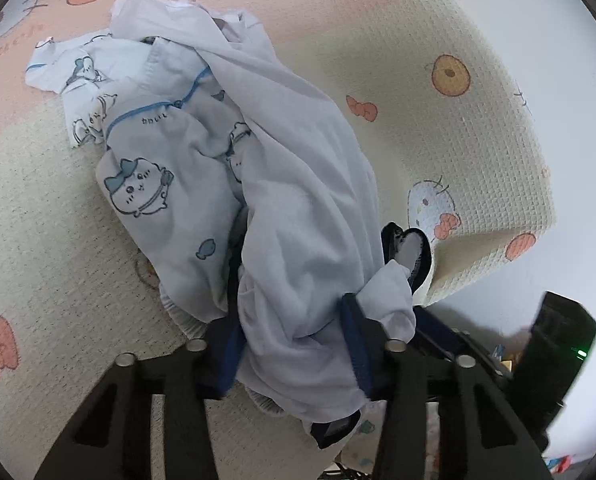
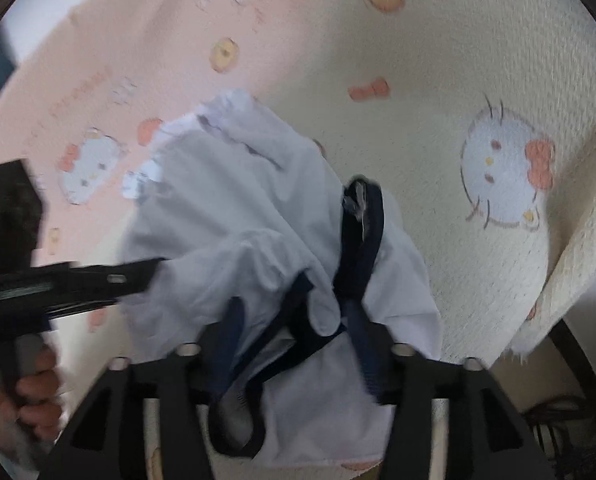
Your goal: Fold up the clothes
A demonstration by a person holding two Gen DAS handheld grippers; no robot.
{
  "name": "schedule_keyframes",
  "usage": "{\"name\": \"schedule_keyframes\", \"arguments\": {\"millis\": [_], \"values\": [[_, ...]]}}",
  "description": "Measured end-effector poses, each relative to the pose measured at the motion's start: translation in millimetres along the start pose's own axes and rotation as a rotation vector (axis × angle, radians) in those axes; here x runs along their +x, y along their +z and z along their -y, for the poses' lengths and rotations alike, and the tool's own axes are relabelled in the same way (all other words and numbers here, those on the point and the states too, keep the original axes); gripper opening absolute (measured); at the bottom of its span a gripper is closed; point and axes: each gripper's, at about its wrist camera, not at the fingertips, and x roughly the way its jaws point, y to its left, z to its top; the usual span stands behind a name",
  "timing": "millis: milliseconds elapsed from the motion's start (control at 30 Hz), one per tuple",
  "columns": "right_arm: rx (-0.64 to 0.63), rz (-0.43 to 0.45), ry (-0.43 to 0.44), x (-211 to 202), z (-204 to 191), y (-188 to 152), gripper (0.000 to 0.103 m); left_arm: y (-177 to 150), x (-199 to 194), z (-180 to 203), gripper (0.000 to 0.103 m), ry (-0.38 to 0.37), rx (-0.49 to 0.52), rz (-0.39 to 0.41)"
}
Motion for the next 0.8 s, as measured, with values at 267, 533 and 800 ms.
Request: {"name": "schedule_keyframes", "arguments": {"millis": [267,533,800], "values": [[0.036,0.03,0.1,-12.9,-5.1,0.4,0.066,-5.6,-10.6,3.2,0.026,-0.036,0.037,0.009],[0.238,-0.062,0.19,32.2,3.6,8.2,0.066,-6.3,-14.9,-7.0,0.026,-0.057,0.004,-0.001],[0.336,-0.122,0.244,51.1,4.4,11.9,0.024,-13.0,-19.1,-8.7,0.026,-0.095,-0.006,-0.009]]}}
